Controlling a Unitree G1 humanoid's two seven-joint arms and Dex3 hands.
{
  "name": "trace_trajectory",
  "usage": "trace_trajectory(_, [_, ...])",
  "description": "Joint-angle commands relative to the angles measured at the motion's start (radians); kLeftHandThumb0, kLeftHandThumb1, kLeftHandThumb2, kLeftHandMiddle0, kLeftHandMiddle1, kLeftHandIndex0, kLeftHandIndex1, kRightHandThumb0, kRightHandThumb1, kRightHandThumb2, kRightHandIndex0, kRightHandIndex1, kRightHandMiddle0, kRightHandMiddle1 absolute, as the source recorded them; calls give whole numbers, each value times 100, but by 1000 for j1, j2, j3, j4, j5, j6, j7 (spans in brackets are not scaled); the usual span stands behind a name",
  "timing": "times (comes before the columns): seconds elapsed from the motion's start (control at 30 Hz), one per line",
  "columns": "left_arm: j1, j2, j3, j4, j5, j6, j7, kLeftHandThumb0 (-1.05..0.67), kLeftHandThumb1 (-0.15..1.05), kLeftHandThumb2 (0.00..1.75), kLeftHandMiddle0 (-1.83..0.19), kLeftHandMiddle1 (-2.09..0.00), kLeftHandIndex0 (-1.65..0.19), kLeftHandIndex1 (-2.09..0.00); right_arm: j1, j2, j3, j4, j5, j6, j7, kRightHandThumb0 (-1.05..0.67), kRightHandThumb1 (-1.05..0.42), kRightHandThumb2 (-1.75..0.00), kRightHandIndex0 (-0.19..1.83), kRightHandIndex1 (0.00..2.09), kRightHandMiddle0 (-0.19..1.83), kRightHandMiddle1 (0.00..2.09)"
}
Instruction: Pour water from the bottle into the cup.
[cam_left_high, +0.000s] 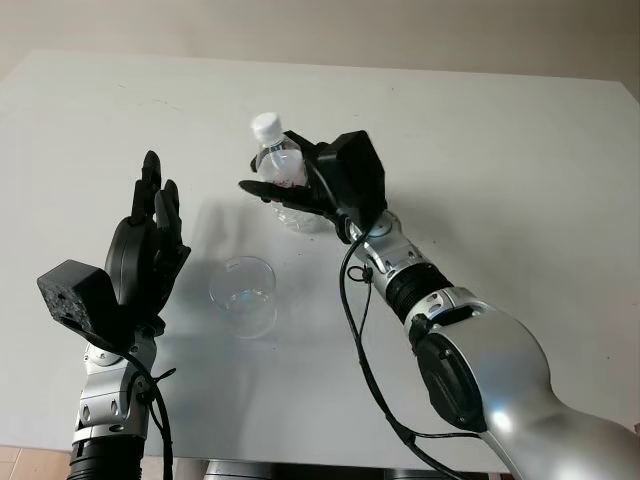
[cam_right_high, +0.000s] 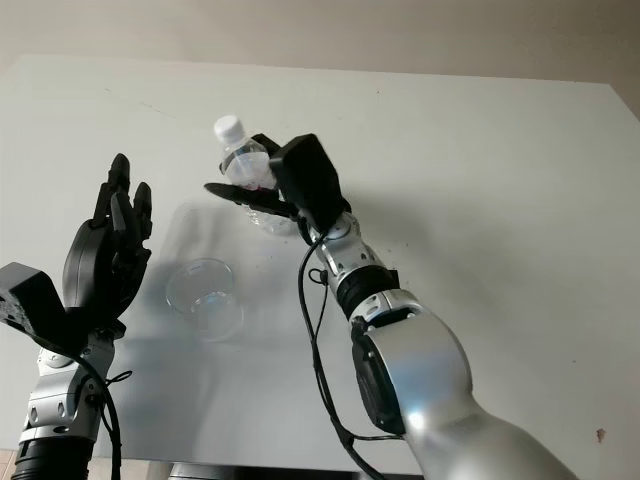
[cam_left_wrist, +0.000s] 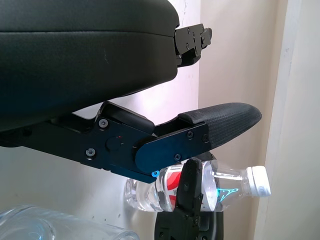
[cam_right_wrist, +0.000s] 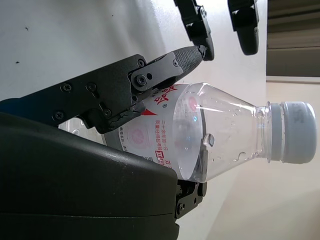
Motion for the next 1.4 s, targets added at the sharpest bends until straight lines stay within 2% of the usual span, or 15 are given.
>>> trace_trajectory(0.0, [-4, -2, 2, 11, -1, -12, 0, -82, 105, 75, 14, -5, 15, -6, 13, -18, 4, 7, -6, -3, -9, -29, -105, -16, 97, 209, 95, 209])
trace_trajectory(0.1, [-4, -2, 4, 12, -3, -10, -1, -83, 105, 74, 14, -5, 15, -6, 9, -31, -4, -7, 3, -32, -6, -20, -105, -24, 106, 209, 101, 209])
trace_trajectory(0.3, [-11, -2, 5, 17, -3, -12, -3, -83, 105, 75, 13, -6, 15, -6, 15, -81, 12, -49, -7, -196, 17, -21, -104, -27, 128, 209, 119, 209])
trace_trajectory(0.4, [-12, 0, 5, 18, -2, -11, -3, -84, 105, 74, 13, -6, 15, -6, 18, -115, 39, -76, -37, -258, 0, -24, -104, -25, 131, 209, 125, 209])
trace_trajectory(0.47, [-11, -1, 7, 18, -4, -11, -3, -84, 105, 74, 13, -5, 15, -5, 25, -139, 58, -100, -61, -300, -21, -23, -105, -22, 125, 209, 125, 209])
trace_trajectory(0.7, [-8, -1, 8, 18, -1, -13, 3, -83, 105, 74, 13, -5, 15, -6, 64, -225, 131, -191, -162, -461, -100, -16, -105, -21, 109, 209, 112, 209])
trace_trajectory(0.77, [-8, 1, 7, 19, -1, -13, 0, -83, 105, 74, 13, -5, 15, -6, 73, -249, 163, -223, -210, -477, -131, -16, -105, -22, 109, 209, 109, 209])
trace_trajectory(0.87, [-9, 2, 7, 19, -3, -12, -3, -84, 105, 73, 13, -5, 15, -5, 89, -282, 204, -278, -261, -488, -135, -14, -105, -22, 114, 209, 90, 209])
trace_trajectory(0.93, [-10, 1, 7, 18, -2, -11, -2, -84, 105, 73, 13, -5, 15, -6, 103, -303, 234, -322, -303, -486, -145, -15, -105, -21, 115, 209, 84, 209])
trace_trajectory(1.13, [-9, -4, 2, 12, -2, -11, -3, -83, 105, 74, 14, -5, 15, -5, 129, -360, 343, -412, -518, -500, -336, -11, -100, -18, 110, 209, 78, 209])
trace_trajectory(1.17, [-9, -4, 2, 10, -2, -9, -1, -83, 105, 74, 14, -5, 15, -5, 130, -363, 354, -416, -538, -496, -359, -9, -95, -25, 108, 209, 75, 209])
trace_trajectory(1.23, [-8, -7, 0, 5, 1, -5, 5, -83, 105, 74, 13, -6, 15, -6, 132, -367, 378, -423, -580, -487, -407, -9, -76, -61, 107, 209, 70, 209])
trace_trajectory(1.27, [-7, -7, -1, 4, 3, -5, 8, -83, 105, 75, 13, -5, 15, -5, 132, -368, 388, -426, -596, -484, -427, -8, -69, -73, 107, 209, 69, 209])
trace_trajectory(1.37, [-6, -9, -2, 2, 4, -6, 13, -82, 105, 76, 13, -5, 15, -5, 125, -370, 424, -425, -646, -477, -481, -9, -66, -80, 105, 209, 67, 209])
